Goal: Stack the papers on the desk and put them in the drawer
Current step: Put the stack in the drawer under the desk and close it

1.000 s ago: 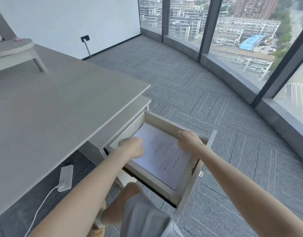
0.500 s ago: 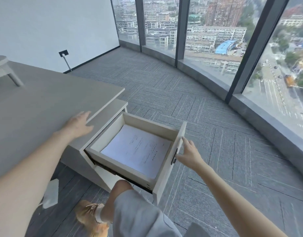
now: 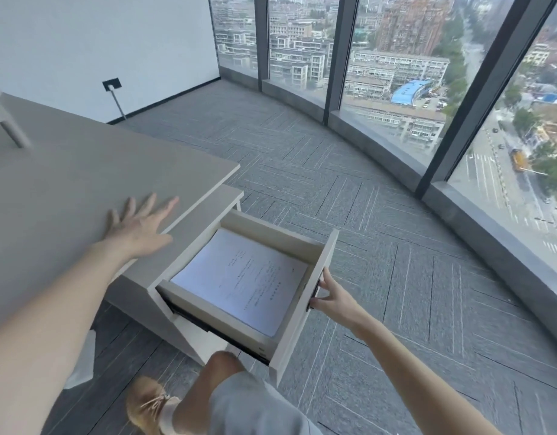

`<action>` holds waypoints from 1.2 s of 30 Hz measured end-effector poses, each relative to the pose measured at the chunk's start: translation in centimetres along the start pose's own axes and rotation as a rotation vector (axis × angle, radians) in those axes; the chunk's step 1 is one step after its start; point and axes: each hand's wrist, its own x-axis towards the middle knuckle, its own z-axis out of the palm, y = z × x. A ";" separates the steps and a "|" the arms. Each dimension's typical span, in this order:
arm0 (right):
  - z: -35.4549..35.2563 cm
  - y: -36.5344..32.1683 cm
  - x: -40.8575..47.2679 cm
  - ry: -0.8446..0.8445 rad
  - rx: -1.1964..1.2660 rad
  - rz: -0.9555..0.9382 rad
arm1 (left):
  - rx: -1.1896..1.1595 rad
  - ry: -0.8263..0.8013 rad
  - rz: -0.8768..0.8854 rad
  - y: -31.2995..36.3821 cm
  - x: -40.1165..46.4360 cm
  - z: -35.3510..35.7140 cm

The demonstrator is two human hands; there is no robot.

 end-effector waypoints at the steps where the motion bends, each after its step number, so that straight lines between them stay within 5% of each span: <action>1: 0.4 -0.9 0.1 -0.009 0.000 -0.009 | -0.004 0.001 0.002 0.0 0.2 -0.1; 36: 12.7 -13.0 14.0 -0.034 0.098 -0.081 | -0.039 0.058 0.018 0.0 0.3 0.1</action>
